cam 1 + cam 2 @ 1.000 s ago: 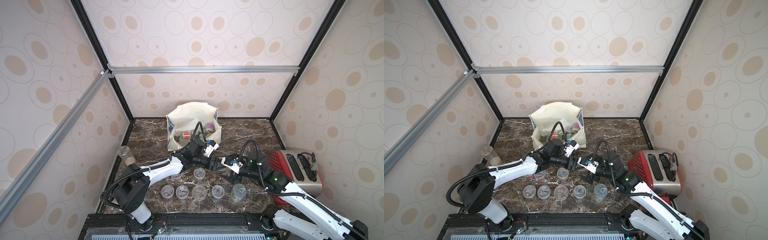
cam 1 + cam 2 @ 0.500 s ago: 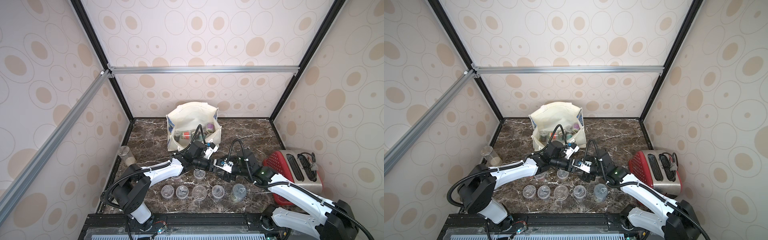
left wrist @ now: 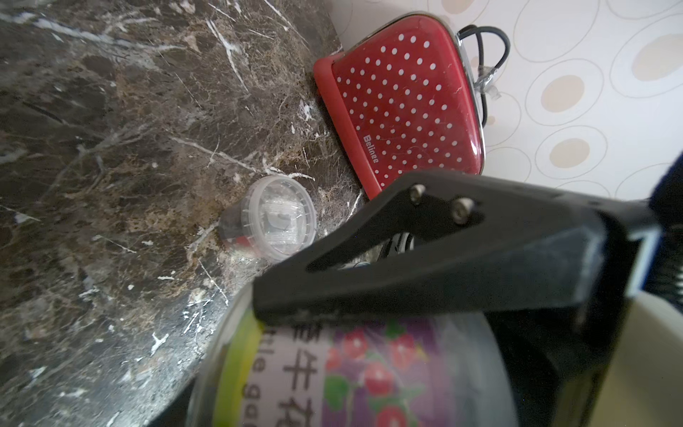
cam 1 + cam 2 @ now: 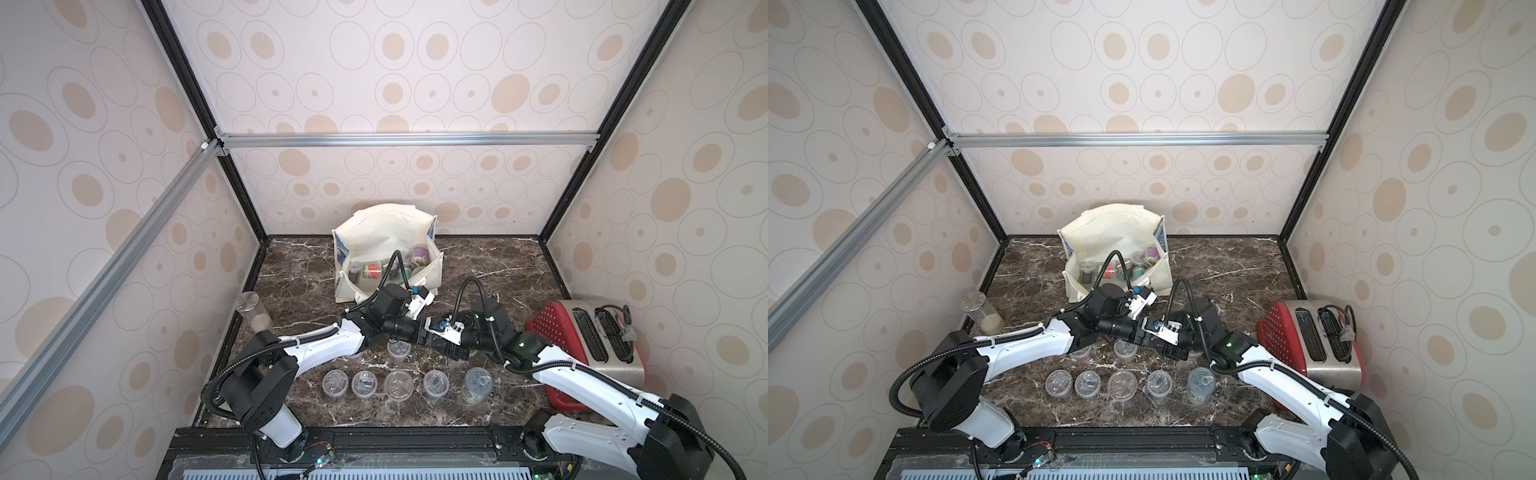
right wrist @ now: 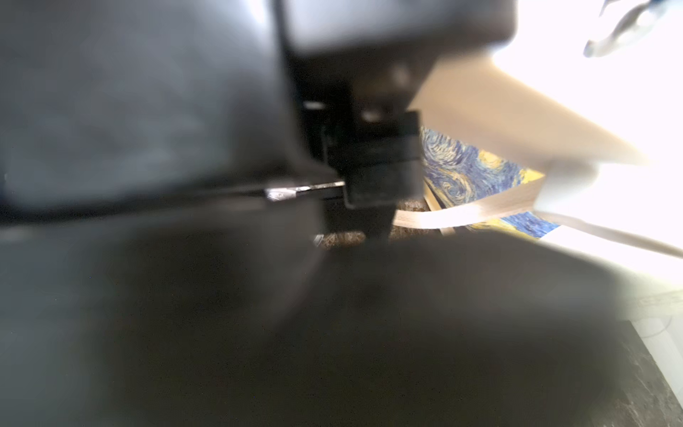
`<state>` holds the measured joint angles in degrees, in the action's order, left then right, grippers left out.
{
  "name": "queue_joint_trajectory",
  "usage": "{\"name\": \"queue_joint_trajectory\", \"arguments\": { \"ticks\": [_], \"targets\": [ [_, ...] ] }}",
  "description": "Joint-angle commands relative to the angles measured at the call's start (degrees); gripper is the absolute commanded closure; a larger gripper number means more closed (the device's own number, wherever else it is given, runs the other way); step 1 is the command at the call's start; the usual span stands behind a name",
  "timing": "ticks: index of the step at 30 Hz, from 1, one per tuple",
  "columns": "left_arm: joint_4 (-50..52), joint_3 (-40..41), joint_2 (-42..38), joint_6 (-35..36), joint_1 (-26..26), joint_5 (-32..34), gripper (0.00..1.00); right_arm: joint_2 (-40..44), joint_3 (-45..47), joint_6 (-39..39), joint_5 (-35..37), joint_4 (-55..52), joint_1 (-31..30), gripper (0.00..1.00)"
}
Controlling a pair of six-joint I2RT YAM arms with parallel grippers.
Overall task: Take out the seed jars from the canvas bag
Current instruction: Place the seed jar at the center of the board.
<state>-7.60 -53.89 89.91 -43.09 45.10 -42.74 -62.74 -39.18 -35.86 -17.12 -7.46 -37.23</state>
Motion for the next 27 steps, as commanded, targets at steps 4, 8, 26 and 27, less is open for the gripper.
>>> {"name": "queue_joint_trajectory", "arguments": {
  "ticks": [4,8,26,27],
  "targets": [
    [-1.1,1.1,-6.8,3.4,0.5,6.6,0.02,-0.7,0.1,0.3,0.7,-0.2,-0.3,0.38],
    [3.9,0.7,-10.1,7.1,0.1,15.4,0.02,-1.7,0.0,0.7,1.9,-1.5,-0.3,0.38],
    [4.7,5.6,-19.4,15.6,-4.5,19.4,0.02,-3.6,1.5,7.3,2.4,0.7,3.1,0.39],
    [4.2,5.7,-19.5,15.3,-4.5,17.6,0.02,-2.9,2.1,7.1,2.1,1.7,3.1,0.39]
  ]
}}
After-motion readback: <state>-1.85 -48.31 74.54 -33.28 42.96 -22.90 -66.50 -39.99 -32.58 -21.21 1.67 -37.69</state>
